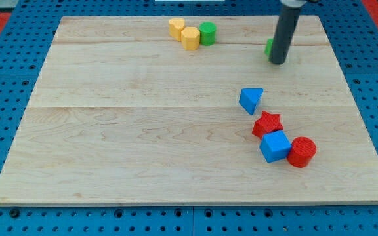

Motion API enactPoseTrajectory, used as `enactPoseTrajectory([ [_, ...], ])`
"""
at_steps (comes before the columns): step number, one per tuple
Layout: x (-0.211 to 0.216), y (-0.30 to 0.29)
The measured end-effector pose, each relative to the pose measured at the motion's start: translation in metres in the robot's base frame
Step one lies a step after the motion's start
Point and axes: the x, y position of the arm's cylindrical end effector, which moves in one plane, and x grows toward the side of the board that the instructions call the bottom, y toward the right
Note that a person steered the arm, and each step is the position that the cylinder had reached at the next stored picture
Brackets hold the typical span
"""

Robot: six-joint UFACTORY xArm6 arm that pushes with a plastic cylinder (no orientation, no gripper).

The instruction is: Make a diagonal line out of blue blocks and the red circle

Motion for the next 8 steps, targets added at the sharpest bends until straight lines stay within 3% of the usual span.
enactPoseTrajectory([
  [1, -0.053, 0.017],
  [2, 0.014, 0.023],
  [3, 0.115, 0.073],
  [4, 0.218, 0.074],
  [5, 0.246, 0.02],
  [7, 0.219, -0.092],
  [8, 0.19, -0.089],
])
